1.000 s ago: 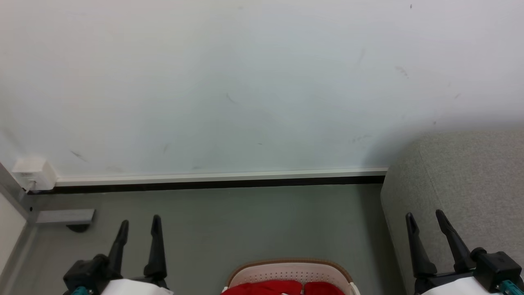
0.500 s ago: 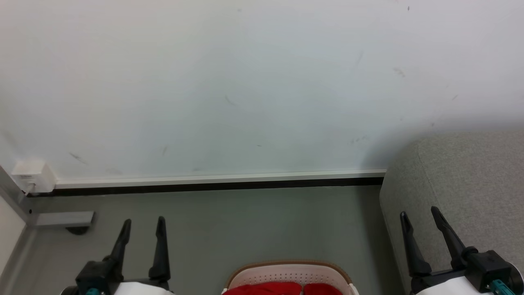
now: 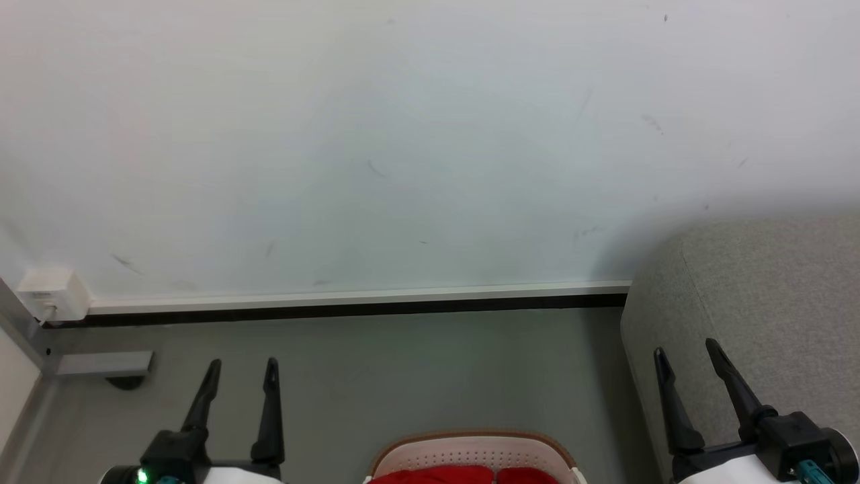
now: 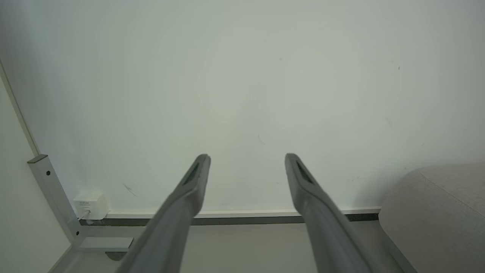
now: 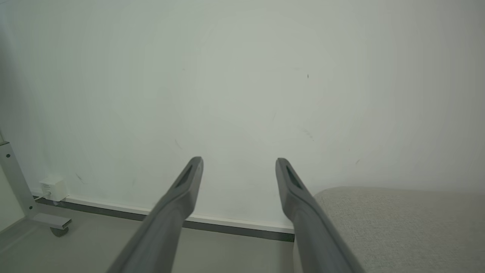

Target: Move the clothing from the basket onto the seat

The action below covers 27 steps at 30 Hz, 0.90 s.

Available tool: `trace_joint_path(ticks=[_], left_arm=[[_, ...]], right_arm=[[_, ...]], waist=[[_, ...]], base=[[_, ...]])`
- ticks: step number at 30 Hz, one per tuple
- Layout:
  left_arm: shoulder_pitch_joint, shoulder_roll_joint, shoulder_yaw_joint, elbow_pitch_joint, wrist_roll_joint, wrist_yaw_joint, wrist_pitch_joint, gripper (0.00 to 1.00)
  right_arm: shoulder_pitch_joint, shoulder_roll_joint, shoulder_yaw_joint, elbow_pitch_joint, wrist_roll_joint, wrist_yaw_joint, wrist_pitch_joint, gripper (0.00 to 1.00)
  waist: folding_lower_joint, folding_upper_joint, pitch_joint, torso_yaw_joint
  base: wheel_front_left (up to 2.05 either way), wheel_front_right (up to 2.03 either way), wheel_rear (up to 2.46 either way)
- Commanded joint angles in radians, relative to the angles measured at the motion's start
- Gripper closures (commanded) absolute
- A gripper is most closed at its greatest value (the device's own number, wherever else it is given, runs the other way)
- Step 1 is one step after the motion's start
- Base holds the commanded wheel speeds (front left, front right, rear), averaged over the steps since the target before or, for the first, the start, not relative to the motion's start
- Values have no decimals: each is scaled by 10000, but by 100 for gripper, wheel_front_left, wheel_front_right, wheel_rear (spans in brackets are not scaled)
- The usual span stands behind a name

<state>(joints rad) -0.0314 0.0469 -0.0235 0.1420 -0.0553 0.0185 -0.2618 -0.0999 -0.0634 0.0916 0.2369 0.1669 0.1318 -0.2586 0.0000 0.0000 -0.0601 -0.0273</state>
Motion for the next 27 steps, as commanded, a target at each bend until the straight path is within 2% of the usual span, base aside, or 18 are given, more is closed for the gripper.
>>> trace_joint_path(ticks=[1,20,27], left_arm=[[7,72,21,16,167,-1,-38,0],[-19,64,72,104,-93,-53,-32,0],[-162,62,-57,123,-353,-156,-30,0]], right_arm=[[-85,5,-21,40,-105,-21,-55,0],[-140,5,29,69,16,-21,-55,0],[-226,-141,-19,-61,208,-21,-55,0]], waist=[[0,0,0,-2],[0,0,12,-52],[0,0,190,-306]], base=[[0,0,0],[0,0,0],[0,0,0]])
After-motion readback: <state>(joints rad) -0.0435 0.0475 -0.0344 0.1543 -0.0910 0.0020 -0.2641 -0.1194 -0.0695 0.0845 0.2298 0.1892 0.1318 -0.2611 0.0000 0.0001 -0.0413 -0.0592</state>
